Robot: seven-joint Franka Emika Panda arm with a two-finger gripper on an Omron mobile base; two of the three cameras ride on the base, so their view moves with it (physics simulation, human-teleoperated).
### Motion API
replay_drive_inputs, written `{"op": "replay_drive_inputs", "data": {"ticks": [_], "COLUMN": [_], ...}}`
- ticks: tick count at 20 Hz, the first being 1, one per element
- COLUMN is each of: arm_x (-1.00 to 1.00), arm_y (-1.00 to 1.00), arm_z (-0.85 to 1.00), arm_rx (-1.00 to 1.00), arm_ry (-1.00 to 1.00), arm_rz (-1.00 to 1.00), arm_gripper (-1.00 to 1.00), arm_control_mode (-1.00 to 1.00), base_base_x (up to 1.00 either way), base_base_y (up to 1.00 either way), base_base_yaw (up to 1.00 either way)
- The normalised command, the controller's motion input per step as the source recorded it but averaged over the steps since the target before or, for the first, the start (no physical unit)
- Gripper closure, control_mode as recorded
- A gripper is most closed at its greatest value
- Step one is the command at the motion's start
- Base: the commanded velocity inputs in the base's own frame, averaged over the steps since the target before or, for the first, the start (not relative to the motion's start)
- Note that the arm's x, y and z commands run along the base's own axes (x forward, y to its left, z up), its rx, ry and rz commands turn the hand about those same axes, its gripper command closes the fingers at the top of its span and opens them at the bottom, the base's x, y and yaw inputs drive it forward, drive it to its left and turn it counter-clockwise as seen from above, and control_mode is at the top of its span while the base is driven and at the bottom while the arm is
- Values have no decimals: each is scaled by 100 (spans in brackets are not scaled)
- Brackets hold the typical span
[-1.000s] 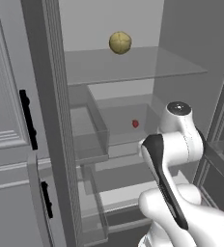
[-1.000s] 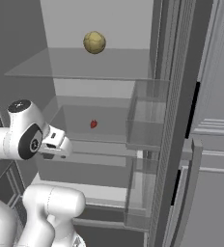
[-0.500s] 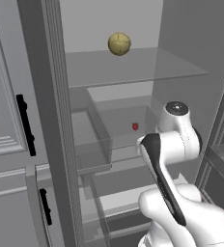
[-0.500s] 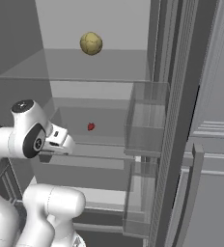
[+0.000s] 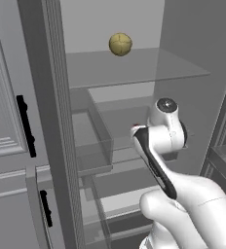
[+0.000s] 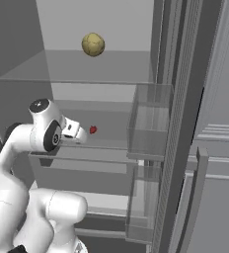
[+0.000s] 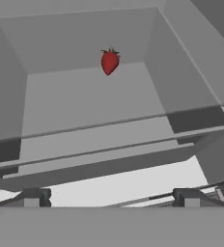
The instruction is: Take the strawberry from the fridge and place it on top of the pancake, located on the dining counter.
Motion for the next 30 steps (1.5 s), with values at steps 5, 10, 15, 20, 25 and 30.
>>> {"op": "replay_drive_inputs", "data": {"ticks": [5,10,15,20,25,30], "arm_x": [74,77,53,43,20,26], "arm_y": [-10,-29,-5,0,0,1], "arm_z": [1,3,2,-10,-38,-29], "arm_rx": [0,1,0,0,0,0], "arm_ry": [-18,1,11,11,1,0], "arm_rz": [-2,-1,0,0,0,0], "arm_gripper": [-100,-100,-100,-100,-100,-100], "arm_control_mode": [-100,-100,-100,-100,-100,-100], "base_base_x": [0,0,0,0,0,0], "base_base_y": [0,0,0,0,0,0], "base_base_yaw": [0,0,0,0,0,0]}}
